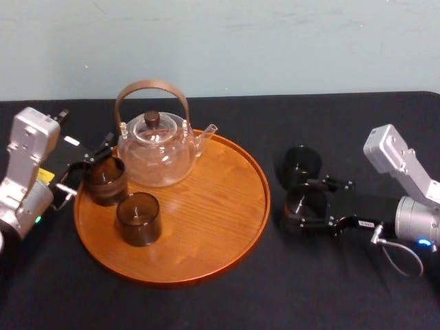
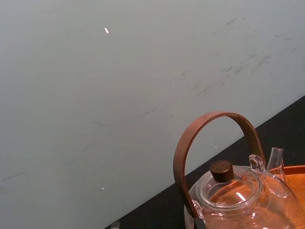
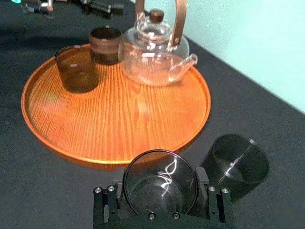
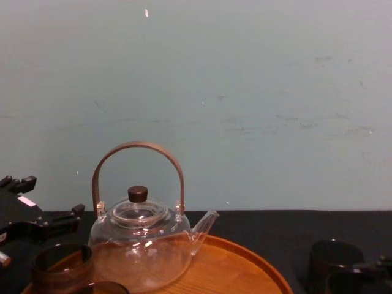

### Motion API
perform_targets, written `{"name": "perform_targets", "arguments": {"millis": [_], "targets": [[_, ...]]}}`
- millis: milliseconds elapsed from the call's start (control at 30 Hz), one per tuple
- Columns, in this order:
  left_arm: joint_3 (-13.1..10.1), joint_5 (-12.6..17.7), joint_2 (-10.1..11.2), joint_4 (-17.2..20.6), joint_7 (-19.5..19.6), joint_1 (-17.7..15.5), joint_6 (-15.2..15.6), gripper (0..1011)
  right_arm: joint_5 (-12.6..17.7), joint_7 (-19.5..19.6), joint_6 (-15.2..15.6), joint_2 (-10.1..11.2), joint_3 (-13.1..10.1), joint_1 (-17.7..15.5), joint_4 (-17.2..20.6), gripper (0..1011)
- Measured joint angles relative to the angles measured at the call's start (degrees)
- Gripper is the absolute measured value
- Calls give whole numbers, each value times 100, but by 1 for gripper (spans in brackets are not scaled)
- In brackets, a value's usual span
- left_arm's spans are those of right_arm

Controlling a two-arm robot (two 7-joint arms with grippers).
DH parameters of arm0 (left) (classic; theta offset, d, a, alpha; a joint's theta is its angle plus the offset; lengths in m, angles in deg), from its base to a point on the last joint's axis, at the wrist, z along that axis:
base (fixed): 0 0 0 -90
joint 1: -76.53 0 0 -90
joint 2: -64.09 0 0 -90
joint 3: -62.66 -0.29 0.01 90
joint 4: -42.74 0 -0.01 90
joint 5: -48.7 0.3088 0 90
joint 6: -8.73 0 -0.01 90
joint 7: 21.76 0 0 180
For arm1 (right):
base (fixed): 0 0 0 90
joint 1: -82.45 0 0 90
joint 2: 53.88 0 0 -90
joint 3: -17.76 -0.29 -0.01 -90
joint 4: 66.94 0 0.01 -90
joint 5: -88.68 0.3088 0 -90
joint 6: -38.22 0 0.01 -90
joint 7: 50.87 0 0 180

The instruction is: Pick up the glass from the table and place it on the tray.

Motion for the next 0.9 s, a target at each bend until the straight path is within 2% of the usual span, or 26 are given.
{"name": "perform_targets", "arguments": {"millis": [300, 500, 800, 900], "targets": [[0, 0, 0, 0, 0, 0, 0, 1001, -1, 9, -155, -27, -60, 132, 186, 904], [0, 0, 0, 0, 0, 0, 0, 1001, -28, -104, -251, -158, 46, 328, 220, 905], [0, 0, 0, 0, 0, 0, 0, 1001, -115, -285, -360, -533, 404, 710, 50, 905], [0, 0, 0, 0, 0, 0, 0, 1001, -167, -353, -395, -705, 587, 863, -63, 905]]}}
